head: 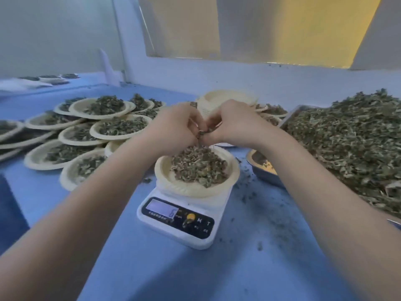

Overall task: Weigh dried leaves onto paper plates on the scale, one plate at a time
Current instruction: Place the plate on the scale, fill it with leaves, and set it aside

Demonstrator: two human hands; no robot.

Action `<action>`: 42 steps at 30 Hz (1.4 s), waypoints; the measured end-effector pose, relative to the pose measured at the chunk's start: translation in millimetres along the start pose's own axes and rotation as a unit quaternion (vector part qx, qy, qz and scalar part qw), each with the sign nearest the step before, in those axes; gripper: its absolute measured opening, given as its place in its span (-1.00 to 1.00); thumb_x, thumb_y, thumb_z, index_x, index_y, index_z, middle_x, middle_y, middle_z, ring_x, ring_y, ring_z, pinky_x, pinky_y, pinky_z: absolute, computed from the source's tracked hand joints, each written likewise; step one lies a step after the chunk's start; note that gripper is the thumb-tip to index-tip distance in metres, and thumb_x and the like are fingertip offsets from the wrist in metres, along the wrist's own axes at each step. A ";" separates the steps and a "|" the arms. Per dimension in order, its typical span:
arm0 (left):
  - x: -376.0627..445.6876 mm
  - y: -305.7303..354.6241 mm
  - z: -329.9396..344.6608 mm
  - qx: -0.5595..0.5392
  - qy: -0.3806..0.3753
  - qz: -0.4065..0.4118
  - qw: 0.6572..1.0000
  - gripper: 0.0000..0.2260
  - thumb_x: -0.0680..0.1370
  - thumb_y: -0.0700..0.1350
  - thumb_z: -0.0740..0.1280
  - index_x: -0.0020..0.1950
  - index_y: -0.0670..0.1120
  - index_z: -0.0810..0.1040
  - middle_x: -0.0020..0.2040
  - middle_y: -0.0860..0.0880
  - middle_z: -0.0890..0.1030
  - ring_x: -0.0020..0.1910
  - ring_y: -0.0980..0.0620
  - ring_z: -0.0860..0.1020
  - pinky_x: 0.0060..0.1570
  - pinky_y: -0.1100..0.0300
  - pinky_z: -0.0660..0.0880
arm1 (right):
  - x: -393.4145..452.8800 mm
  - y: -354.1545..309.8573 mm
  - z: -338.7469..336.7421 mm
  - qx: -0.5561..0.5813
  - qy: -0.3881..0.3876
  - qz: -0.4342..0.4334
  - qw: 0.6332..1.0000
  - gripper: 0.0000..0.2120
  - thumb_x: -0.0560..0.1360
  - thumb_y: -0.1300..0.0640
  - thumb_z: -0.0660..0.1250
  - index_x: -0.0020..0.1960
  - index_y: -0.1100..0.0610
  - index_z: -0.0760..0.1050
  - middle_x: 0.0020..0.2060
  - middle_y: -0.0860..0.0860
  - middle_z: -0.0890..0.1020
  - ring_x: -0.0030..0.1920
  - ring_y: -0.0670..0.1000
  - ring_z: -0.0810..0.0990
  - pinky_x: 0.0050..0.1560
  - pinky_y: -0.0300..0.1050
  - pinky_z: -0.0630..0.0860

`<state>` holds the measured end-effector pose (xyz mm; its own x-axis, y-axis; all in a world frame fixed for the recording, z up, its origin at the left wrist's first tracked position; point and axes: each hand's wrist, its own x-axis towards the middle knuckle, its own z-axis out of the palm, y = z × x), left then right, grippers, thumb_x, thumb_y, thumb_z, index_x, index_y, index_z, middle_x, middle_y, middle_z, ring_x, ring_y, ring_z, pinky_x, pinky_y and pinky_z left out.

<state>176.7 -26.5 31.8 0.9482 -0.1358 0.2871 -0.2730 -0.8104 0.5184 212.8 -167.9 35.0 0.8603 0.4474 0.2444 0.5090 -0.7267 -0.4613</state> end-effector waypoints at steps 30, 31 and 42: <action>-14.3 -43.0 15.0 -0.055 0.082 -0.051 0.994 -0.81 0.49 -0.18 0.31 0.00 0.09 0.58 -0.10 0.10 0.53 -0.16 0.12 0.55 -0.35 0.35 0.33 | -13.9 13.0 12.3 0.057 -0.047 -0.008 0.997 -0.55 0.27 -0.12 0.54 0.14 -0.14 0.57 0.07 -0.13 0.61 0.04 -0.21 0.55 0.03 -0.32 0.45; -15.0 -45.3 16.8 -0.065 0.095 -0.054 0.992 -0.80 0.49 -0.20 0.30 0.01 0.07 0.59 -0.09 0.09 0.54 -0.13 0.13 0.54 -0.34 0.34 0.32 | -14.9 15.3 12.7 0.061 -0.044 -0.005 0.997 -0.54 0.27 -0.13 0.54 0.14 -0.13 0.57 0.08 -0.14 0.61 0.05 -0.21 0.55 0.05 -0.29 0.46; -33.0 -65.6 46.7 -0.191 0.269 -0.076 0.941 -0.80 0.48 -0.20 0.31 -0.03 0.10 0.56 -0.04 0.18 0.56 -0.08 0.18 0.49 -0.18 0.33 0.37 | -21.8 33.4 6.7 0.068 -0.050 0.038 0.996 -0.46 0.24 -0.26 0.49 0.19 -0.23 0.49 0.16 -0.18 0.54 0.16 -0.20 0.48 -0.10 -0.36 0.32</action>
<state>171.0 4.6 -49.3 0.7899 0.3569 0.4987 -0.2757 -0.5197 0.8086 210.9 -198.4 8.5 0.8852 0.4490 0.1219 0.4290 -0.6863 -0.5873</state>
